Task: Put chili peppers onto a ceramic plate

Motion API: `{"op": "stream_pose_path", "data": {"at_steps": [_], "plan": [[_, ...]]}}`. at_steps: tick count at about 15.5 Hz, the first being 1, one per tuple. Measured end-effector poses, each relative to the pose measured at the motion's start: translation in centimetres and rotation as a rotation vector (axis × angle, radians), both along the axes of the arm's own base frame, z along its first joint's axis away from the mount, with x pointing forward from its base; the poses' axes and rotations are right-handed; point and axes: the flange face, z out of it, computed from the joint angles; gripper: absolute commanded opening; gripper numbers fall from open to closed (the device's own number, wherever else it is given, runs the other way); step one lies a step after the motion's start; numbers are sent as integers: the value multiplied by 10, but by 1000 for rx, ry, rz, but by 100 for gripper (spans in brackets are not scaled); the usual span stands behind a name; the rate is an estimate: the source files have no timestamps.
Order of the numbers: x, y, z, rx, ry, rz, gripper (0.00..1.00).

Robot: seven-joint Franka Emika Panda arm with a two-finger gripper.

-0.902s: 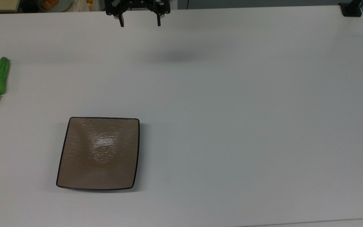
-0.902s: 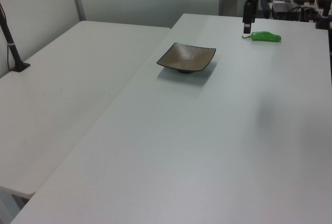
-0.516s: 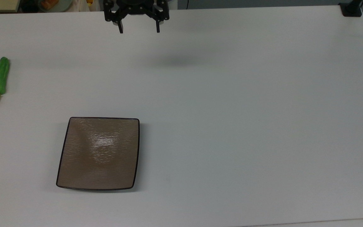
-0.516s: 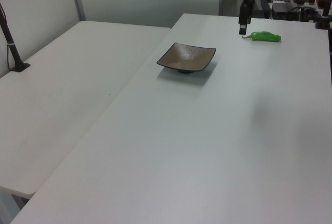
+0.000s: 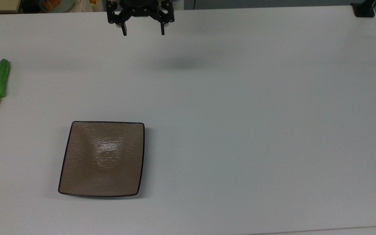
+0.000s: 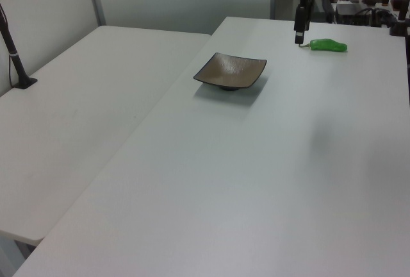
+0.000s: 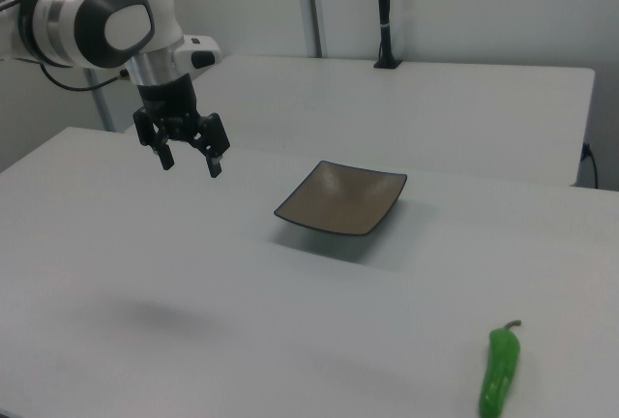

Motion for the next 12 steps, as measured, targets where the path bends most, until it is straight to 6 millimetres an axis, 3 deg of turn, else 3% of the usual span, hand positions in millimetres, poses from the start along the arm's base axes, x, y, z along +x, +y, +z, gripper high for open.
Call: {"op": "stream_pose_path", "data": {"at_steps": [6,12], "plan": [[2,-5,2,-27,-21,19,100],[12,-25,6,-43,-88,57,100]]}}
